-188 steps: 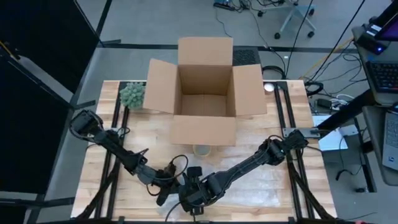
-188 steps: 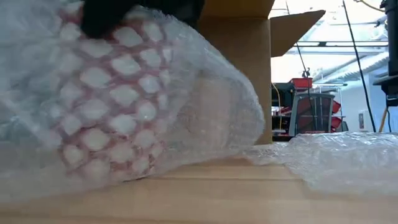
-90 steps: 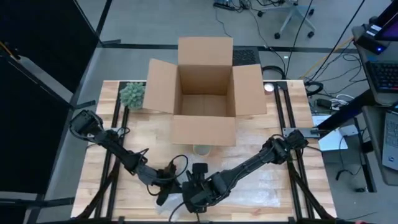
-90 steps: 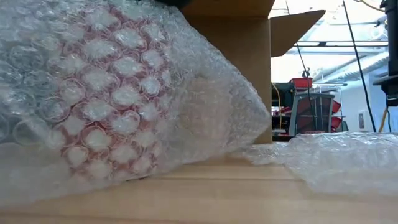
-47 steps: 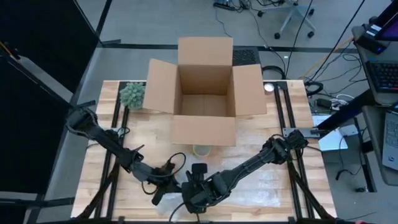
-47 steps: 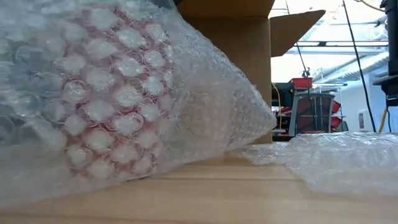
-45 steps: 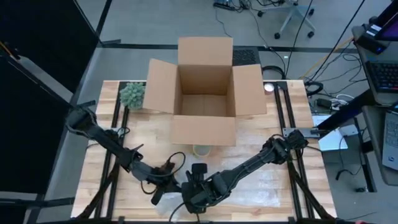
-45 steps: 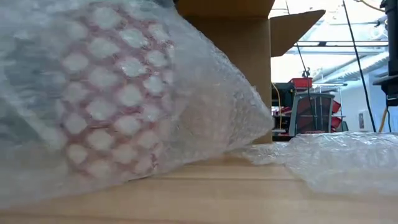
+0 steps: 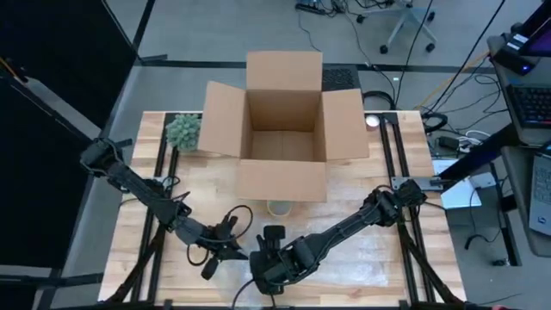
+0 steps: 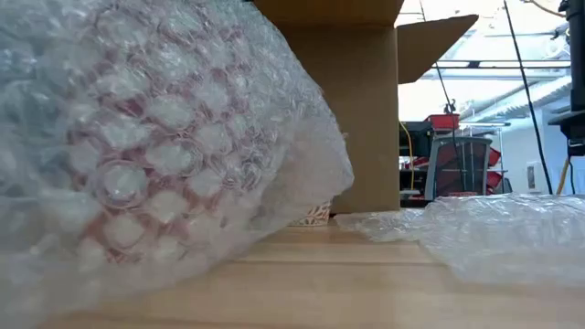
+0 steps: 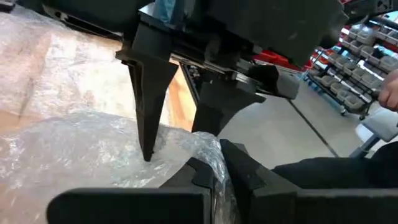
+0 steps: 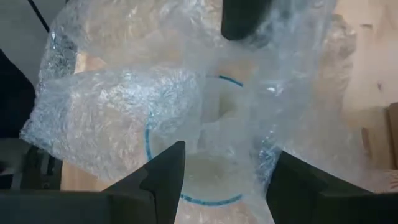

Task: Wrap mug
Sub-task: Wrap the red patterned mug with bubble wrap

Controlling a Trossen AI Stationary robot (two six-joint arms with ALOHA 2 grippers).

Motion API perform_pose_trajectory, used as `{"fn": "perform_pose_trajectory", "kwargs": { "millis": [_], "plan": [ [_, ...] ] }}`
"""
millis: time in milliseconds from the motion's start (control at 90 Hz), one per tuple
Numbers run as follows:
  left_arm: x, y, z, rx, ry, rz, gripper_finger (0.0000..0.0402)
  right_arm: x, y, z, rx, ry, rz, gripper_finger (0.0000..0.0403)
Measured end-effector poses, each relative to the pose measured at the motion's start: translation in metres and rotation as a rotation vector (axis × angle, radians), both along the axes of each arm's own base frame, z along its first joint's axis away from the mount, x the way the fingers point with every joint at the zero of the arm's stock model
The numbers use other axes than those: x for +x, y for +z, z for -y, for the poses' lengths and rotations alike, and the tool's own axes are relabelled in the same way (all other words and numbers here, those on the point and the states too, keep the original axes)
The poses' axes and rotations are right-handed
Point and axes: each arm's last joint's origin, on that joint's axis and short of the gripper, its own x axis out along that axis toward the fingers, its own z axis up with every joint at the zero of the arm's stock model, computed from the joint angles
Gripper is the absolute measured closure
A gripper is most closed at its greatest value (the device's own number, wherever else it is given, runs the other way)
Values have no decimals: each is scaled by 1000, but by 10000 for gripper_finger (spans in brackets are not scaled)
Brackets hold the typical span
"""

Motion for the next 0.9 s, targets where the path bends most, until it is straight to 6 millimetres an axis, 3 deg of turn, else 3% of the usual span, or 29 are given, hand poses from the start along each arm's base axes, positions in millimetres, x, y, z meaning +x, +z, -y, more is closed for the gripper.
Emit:
{"fn": "perform_pose_trajectory", "kwargs": {
  "millis": [400,656,800,900],
  "plan": [
    [0,-1,0,7,0,-8,401,0,-1,0,13,12,-14,227],
    [0,-2,0,-8,6,-21,401,-16,16,-16,144,75,-45,227],
    [0,-3,0,-6,7,-32,401,-26,18,-29,25,80,18,227],
    [0,-3,0,-4,8,-34,401,-24,16,-24,-11,67,9,227]
  ]
}}
